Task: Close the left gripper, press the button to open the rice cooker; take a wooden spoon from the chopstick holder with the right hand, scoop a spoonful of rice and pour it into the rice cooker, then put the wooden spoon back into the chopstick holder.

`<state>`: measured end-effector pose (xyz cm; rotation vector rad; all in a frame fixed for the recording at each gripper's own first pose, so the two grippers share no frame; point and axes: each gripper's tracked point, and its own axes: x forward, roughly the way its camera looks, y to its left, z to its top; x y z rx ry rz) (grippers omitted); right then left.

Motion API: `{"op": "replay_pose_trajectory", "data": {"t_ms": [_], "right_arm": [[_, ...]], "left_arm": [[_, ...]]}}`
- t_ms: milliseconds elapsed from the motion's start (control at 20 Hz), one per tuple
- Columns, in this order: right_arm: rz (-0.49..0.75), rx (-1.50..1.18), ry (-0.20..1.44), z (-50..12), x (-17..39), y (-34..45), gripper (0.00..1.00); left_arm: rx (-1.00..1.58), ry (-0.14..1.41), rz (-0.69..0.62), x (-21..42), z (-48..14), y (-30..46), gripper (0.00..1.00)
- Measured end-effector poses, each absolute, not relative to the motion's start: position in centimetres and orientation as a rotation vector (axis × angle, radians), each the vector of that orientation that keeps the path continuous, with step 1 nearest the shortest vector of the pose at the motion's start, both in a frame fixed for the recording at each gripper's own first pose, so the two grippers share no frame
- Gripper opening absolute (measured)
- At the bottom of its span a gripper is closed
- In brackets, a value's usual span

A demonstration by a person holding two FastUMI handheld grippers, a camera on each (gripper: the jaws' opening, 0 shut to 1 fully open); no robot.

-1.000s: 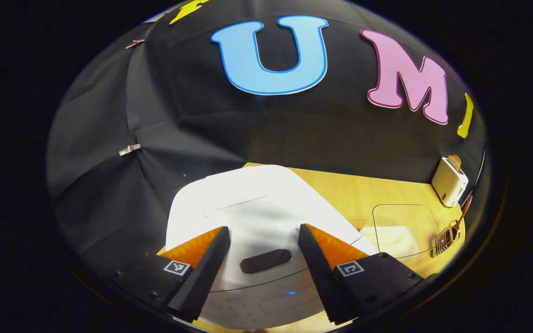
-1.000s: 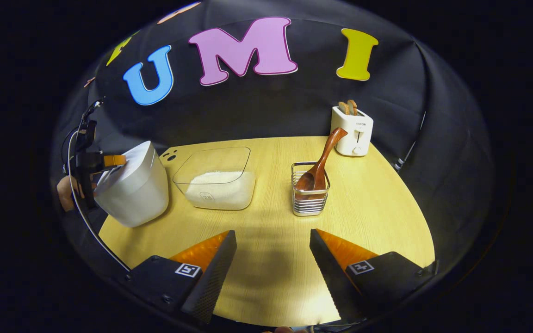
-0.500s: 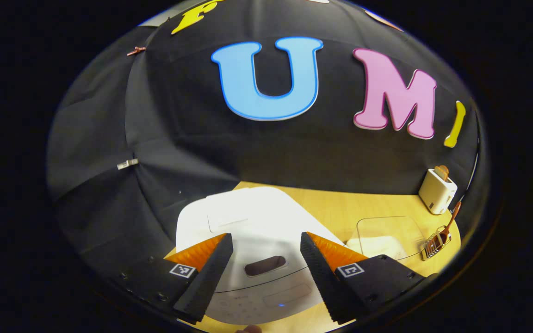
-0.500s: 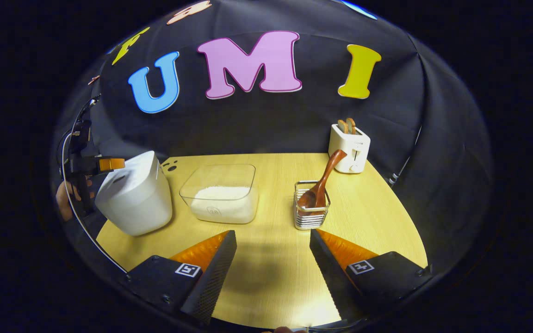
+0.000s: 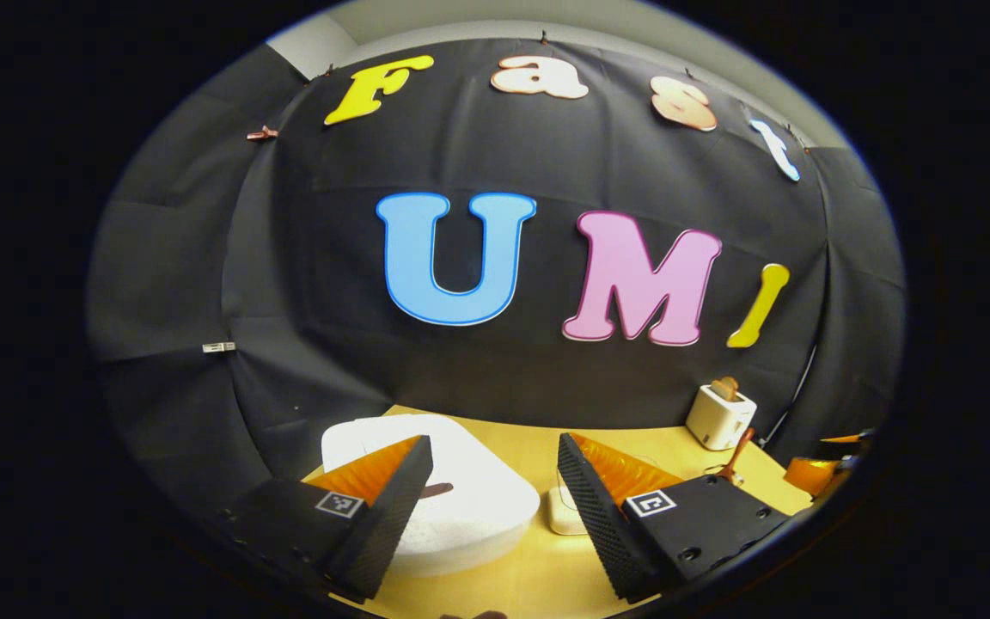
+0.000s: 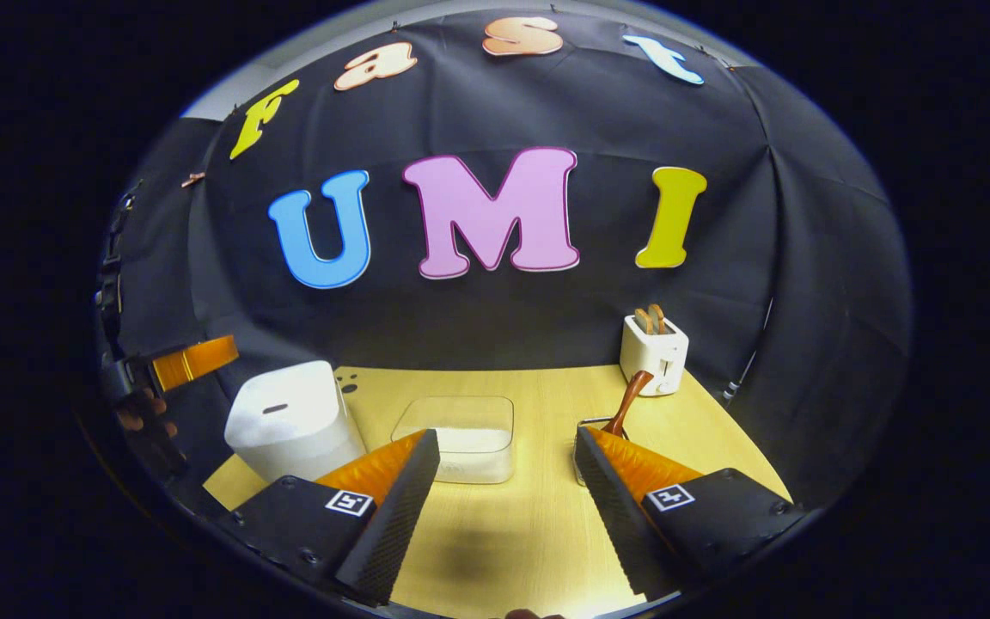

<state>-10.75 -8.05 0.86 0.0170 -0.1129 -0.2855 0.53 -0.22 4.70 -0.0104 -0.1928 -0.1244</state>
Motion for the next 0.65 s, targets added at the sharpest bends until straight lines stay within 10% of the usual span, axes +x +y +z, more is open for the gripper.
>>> {"op": "replay_pose_trajectory", "data": {"t_ms": [650], "right_arm": [[-0.354,0.057,-0.010,-8.1,-15.8,-6.0,0.99]], "left_arm": [[0.026,-0.094,-0.207,-7.0,-3.6,-1.6,0.96]]}}
